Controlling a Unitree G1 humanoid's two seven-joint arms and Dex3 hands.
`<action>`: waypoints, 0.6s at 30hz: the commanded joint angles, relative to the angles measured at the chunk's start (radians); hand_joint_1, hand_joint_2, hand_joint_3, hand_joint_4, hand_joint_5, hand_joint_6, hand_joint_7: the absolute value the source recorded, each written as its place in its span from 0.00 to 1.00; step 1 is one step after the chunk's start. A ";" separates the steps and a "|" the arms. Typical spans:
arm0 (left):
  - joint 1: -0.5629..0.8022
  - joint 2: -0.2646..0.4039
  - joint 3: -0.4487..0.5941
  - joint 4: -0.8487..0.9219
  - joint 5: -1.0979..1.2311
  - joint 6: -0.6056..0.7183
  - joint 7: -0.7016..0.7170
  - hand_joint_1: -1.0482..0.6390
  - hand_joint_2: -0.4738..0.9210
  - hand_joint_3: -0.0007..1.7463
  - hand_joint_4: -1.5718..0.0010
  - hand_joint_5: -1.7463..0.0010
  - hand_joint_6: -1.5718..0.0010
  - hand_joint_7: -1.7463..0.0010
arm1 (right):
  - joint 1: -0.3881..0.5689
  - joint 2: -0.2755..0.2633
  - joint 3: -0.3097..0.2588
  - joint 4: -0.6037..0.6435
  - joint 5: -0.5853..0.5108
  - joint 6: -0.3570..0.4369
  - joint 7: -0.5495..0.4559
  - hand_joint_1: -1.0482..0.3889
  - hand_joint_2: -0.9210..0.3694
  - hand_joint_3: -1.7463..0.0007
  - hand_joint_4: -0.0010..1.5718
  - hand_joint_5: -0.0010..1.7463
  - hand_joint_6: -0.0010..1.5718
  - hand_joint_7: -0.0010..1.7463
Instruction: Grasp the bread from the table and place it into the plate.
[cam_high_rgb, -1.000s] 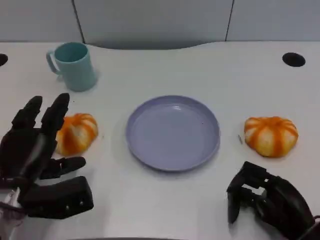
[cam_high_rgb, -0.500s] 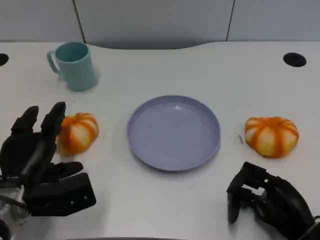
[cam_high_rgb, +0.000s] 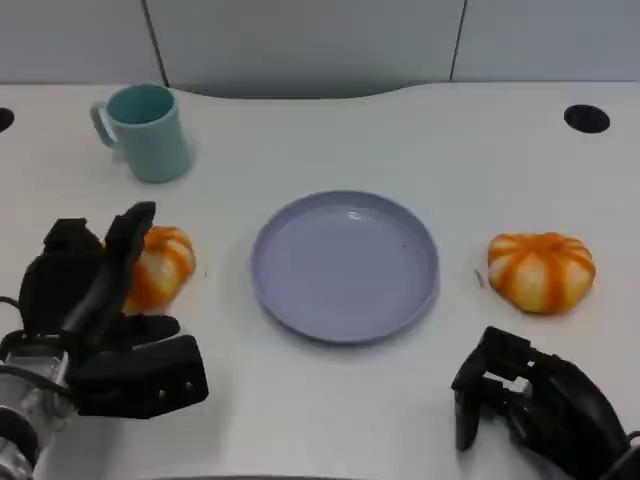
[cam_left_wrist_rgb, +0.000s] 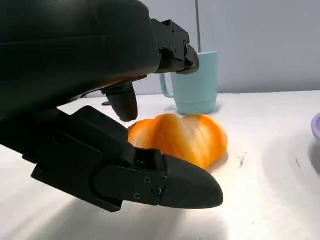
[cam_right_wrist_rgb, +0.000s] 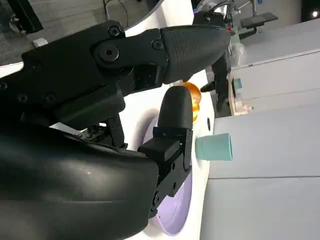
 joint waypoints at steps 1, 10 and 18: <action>-0.041 0.012 -0.016 0.011 -0.003 0.017 -0.014 0.00 1.00 0.22 1.00 0.09 1.00 0.70 | 0.011 -0.023 -0.005 -0.012 0.013 0.005 0.012 0.25 0.00 0.82 0.38 1.00 0.29 0.80; -0.074 0.008 -0.025 0.023 -0.011 0.084 -0.101 0.00 1.00 0.16 1.00 0.01 1.00 0.60 | 0.018 -0.022 -0.003 -0.031 0.011 0.002 0.008 0.24 0.00 0.82 0.37 1.00 0.29 0.80; -0.096 0.009 -0.036 0.026 -0.006 0.113 -0.121 0.00 1.00 0.17 1.00 0.00 1.00 0.54 | 0.011 -0.018 -0.006 -0.028 0.022 0.010 0.017 0.25 0.00 0.82 0.38 1.00 0.28 0.81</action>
